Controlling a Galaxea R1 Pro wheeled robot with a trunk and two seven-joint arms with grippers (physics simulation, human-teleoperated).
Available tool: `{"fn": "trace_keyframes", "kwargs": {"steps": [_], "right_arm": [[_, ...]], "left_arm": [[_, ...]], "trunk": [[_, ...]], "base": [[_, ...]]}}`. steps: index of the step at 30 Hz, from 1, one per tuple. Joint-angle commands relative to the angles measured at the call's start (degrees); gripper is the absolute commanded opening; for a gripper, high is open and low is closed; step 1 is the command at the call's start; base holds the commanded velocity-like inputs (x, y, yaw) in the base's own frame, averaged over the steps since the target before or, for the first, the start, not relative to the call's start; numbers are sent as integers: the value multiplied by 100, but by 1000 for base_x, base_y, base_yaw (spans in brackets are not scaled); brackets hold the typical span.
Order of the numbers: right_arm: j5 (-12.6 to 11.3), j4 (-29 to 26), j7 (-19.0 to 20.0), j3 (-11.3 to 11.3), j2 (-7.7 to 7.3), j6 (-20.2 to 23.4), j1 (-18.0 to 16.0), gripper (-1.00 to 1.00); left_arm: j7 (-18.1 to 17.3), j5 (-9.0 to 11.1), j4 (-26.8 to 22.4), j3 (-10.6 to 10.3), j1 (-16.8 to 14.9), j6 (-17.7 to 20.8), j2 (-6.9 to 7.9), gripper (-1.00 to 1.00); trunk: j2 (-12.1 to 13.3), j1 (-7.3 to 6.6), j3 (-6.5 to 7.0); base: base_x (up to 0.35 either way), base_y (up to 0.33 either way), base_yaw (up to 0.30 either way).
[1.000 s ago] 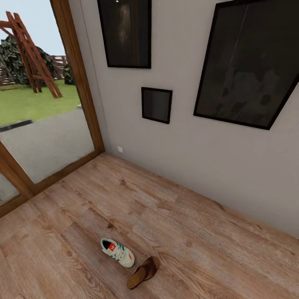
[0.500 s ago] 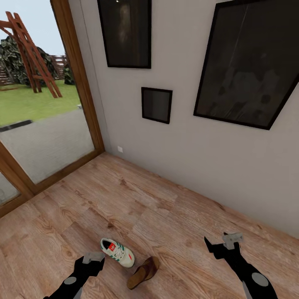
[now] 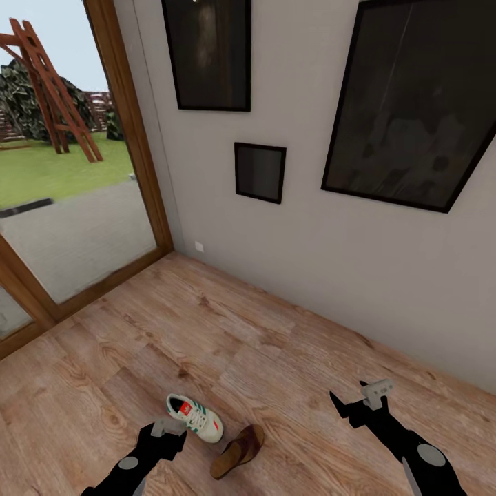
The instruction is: Pick up the two gym shoes and the two sandals from the corridor floor and place them onto the hallstand (shoe rack) in the corridor, making sure they are on the rack and not on the floor. Arrange them so the two gym shoes are next to each other and the two sandals are next to each other.
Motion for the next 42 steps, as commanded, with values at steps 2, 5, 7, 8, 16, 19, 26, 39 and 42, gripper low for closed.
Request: {"fn": "trace_keyframes", "kwargs": {"steps": [2,5,7,8,16,19,26,39,42], "right_arm": [[51,-19,35,-15,2,12,-3,100],[53,-20,33,-16,1,13,-3,100],[54,-17,33,-16,0,16,-3,100],[55,-16,33,-16,0,16,-3,100],[57,-12,32,-22,-2,16,-3,100],[57,-15,32,-24,-6,18,-3,100],[56,-19,34,-25,-8,17,-3,100],[54,-27,36,-26,-9,14,-3,100],[55,-28,36,-26,-15,12,-3,100]], "left_arm": [[-148,-77,-27,-14,-25,-22,-82,100],[-249,-119,-144,-30,-58,-18,-177,100],[-274,-151,-197,-35,-66,-16,-207,100],[-283,-171,-218,-35,-69,-16,-218,100],[-328,-323,-275,-40,-80,-22,-239,100],[-345,-347,-272,-49,-81,-32,-228,100],[-722,-493,-304,-287,-120,-38,-170,100],[-1070,-1408,-296,-429,-393,-5,-164,100],[-1074,-1584,-305,-430,-442,4,-183,100]], "trunk": [[-84,44,-41],[-204,110,-95],[-284,154,-131],[-324,176,-149],[-645,351,-331],[-765,417,-409],[-1046,571,-597],[-1568,856,-949],[-1688,922,-1031]], "base": [[0,0,0],[0,0,0],[0,0,0],[0,0,0],[0,0,0],[0,0,0],[0,0,0],[0,0,0],[0,0,0]]}}
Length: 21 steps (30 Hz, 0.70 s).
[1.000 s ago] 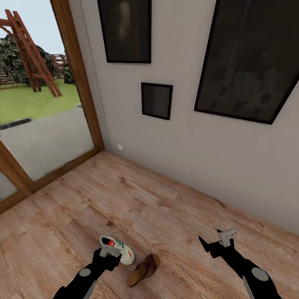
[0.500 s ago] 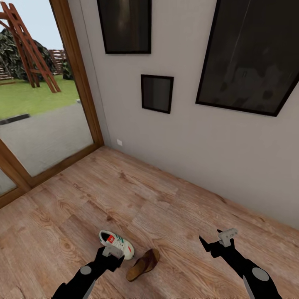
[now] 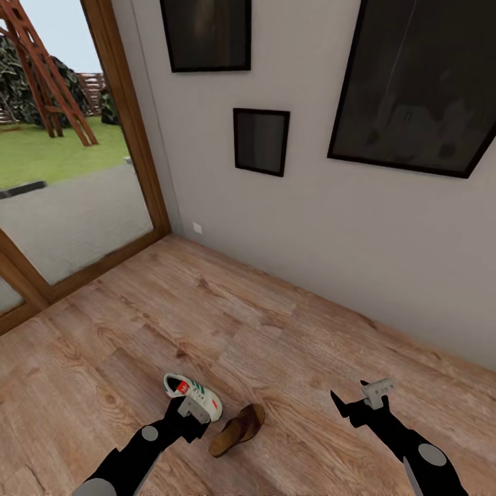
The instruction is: Pick up the two gym shoes and the two sandals from the corridor floor and place them onto the hallstand (shoe rack) in the corridor, making sure they are on the rack and not on the floor. Arrange them so the two gym shoes are next to each other and the two sandals are next to each other.
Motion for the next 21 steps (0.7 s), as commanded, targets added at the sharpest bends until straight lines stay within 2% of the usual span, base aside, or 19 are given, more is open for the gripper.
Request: {"fn": "trace_keyframes", "kwargs": {"steps": [1,5,8,12,13,15,19,21], "right_arm": [[52,-9,35,-14,2,12,-3,100],[49,-9,37,-14,-63,12,-3,100],[47,-9,38,-14,-103,12,-3,100],[47,-9,39,-14,-118,12,-3,100],[46,-9,39,-14,-120,12,-3,100],[46,-9,39,-14,-122,12,-3,100],[46,-12,39,-14,-123,12,-3,100],[46,-15,39,-14,-123,12,-3,100]], "left_arm": [[-5,-95,-1,8,-44,-21,-9,100],[-11,-142,5,-3,-229,276,-39,100],[-13,-155,3,-8,-254,386,-67,100],[-14,-212,2,-70,-268,434,-193,100],[-14,-233,2,-103,-271,447,-286,100],[-14,-251,2,-122,-273,454,-356,100],[-16,-290,2,-135,-279,460,-413,100],[-15,-313,0,-139,-281,458,-431,100]], "trunk": [[-43,22,-32],[-204,109,-141],[-324,175,-222],[-485,263,-329],[-525,285,-353],[-605,329,-396],[-765,417,-474],[-765,417,-475]], "base": [[0,0,0],[0,0,0],[0,0,0],[0,0,0],[0,0,0],[0,0,0],[0,0,0],[0,0,0]]}}
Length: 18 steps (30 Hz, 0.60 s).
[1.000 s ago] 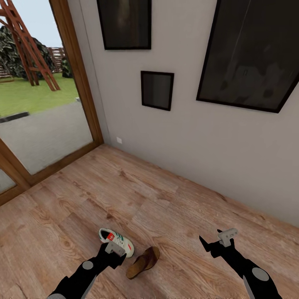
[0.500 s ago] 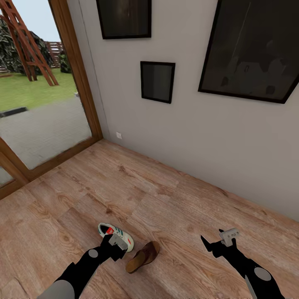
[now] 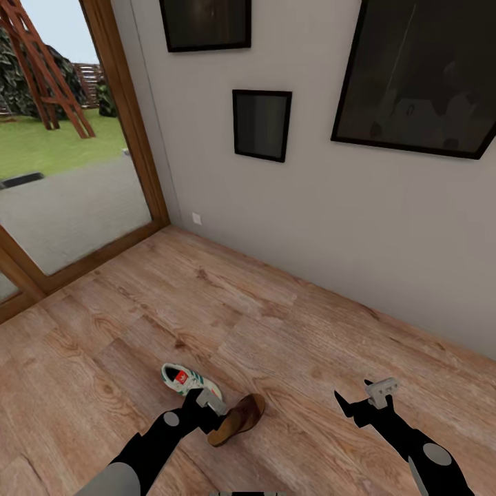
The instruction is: Pick up the two gym shoes and the two sandals from the corridor floor and place them onto the hallstand (shoe rack) in the corridor, making sure they are on the rack and not on the floor. Arrange them so the two gym shoes are next to each other and the two sandals are next to each other.
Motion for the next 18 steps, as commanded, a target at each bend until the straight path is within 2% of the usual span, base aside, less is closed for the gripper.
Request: {"fn": "trace_keyframes", "kwargs": {"steps": [1,8,11,13,18], "right_arm": [[54,-10,34,-14,3,13,-2,100],[52,-12,34,-14,3,13,-2,100],[52,-12,34,-14,3,13,-2,100],[48,-12,34,-14,3,17,-2,100],[46,-12,34,-14,3,26,-2,100]], "left_arm": [[-11,-70,-7,5,-2,-16,-11,100],[-32,-99,-75,1,-27,-17,-56,100],[-173,-216,-77,-1,-30,-11,-56,100],[-345,-373,-73,6,-30,3,-60,100],[-462,-480,-17,11,-29,12,-51,100]], "trunk": [[-2,-1,-5],[-2,-1,-5],[-2,-1,-5],[-2,-1,-5],[-82,43,-41]], "base": [[0,0,0],[0,0,0],[0,0,0],[0,0,0],[0,0,0]]}}
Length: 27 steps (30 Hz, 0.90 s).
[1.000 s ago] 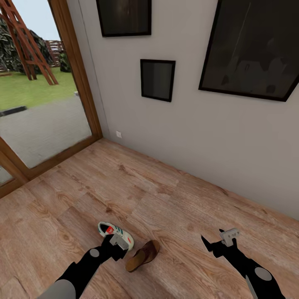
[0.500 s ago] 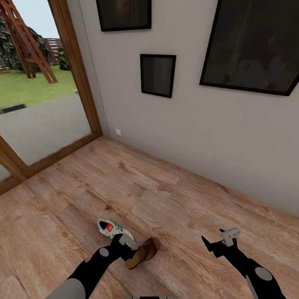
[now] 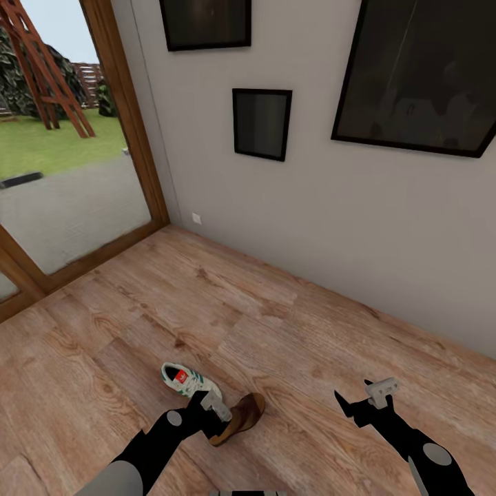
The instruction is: Pick up the two gym shoes and the two sandals from the corridor floor and place them onto the hallstand (shoe rack) in the corridor, making sure they are on the rack and not on the floor. Arrange them so the two gym shoes are next to each other and the two sandals are next to each other.
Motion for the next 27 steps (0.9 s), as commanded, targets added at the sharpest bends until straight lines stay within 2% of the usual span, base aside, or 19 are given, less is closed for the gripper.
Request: {"fn": "trace_keyframes", "kwargs": {"steps": [1,22,27], "right_arm": [[55,-9,33,-14,3,17,-2,100],[57,-138,26,-15,3,36,-2,100],[60,-251,29,-4,3,19,-2,100]], "left_arm": [[-20,-65,0,6,0,-11,1,100],[10,-105,-38,9,5,-16,-4,100],[16,-88,-66,5,3,-24,-63,100]], "trunk": [[-43,21,-23],[-886,483,-523],[-926,505,-544]], "base": [[0,0,0],[0,0,63],[0,0,4]]}}
